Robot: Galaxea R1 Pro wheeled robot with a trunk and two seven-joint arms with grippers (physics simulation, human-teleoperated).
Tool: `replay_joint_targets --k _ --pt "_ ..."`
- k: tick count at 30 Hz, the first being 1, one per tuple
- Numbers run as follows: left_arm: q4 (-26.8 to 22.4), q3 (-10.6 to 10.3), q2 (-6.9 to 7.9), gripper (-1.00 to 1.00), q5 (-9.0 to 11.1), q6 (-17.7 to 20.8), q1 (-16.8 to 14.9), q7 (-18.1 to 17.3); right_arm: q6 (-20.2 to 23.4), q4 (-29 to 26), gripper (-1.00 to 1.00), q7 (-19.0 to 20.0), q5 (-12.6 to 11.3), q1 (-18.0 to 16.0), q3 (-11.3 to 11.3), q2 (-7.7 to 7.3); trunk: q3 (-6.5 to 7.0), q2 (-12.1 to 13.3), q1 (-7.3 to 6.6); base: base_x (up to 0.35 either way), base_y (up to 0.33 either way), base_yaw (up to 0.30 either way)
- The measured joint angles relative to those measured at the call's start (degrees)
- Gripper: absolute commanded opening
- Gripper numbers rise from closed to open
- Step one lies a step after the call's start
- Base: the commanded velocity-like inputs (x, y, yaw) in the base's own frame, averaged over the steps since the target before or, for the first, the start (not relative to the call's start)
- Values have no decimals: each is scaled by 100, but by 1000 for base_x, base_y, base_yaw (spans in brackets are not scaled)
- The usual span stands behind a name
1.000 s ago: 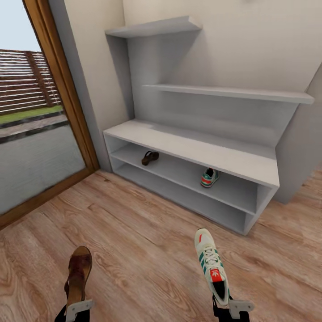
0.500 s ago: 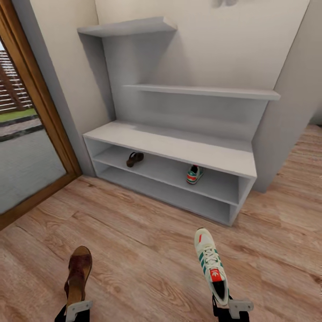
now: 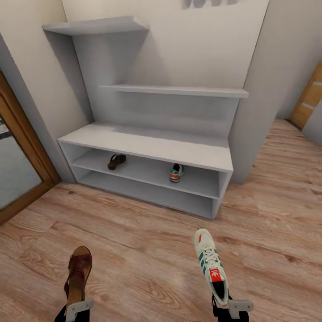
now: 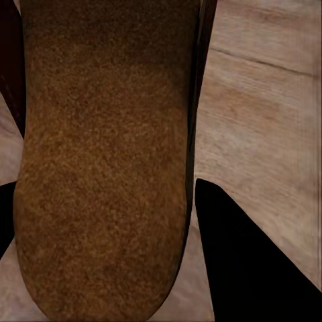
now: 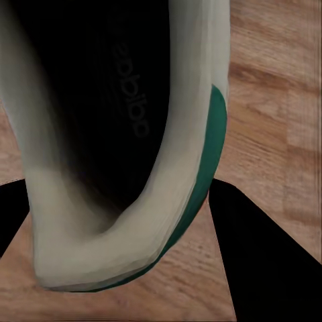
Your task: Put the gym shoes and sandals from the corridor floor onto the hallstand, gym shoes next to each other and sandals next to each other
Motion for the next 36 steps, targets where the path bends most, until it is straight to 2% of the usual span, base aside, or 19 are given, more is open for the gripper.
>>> replay_joint_targets --k 13,31,36 --pt "-1 1 0 -100 1 1 0 -11 0 0 -100 0 -1 0 0 0 0 0 0 0 28 -267" --pt "-4 3 0 -100 3 1 1 -3 0 2 -100 1 8 0 0 0 0 0 0 0 296 -267" --pt "-1 1 0 -100 0 0 0 -2 0 -1 -100 0 4 0 0 0 0 0 0 0 95 -256"
